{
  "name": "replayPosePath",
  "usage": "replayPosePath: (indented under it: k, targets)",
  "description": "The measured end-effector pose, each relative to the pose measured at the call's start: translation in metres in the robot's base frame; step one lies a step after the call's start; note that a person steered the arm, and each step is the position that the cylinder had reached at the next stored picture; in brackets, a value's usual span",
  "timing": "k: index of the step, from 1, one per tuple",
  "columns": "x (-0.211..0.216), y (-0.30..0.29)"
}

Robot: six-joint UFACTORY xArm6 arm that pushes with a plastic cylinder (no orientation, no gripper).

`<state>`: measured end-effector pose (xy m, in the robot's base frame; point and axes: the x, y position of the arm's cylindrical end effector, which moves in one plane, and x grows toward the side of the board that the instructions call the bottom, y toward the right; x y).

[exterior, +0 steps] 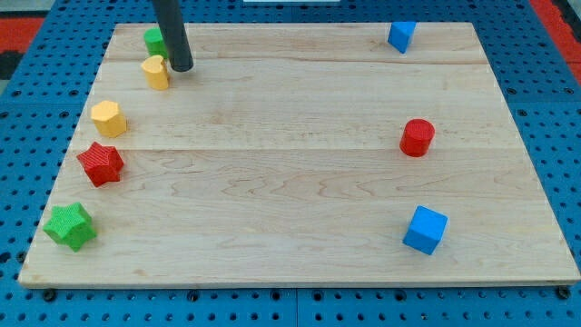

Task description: Keep blue triangle horizontal right to green circle

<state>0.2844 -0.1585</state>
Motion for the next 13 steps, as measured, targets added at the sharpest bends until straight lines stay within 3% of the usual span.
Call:
replayPosePath:
  k: [2, 4, 6, 7, 8, 9, 11, 12, 13]
  targets:
    - [0.038, -0.04]
    - [-0.01, 0.052]
    - [-0.037, -0.028]
    - [-0.032, -0.04]
    - [-0.008, 0.022]
    - [0.058, 0.036]
    - [0.016, 0.188]
    - [0.011, 0.3]
    - [0.007, 0.366]
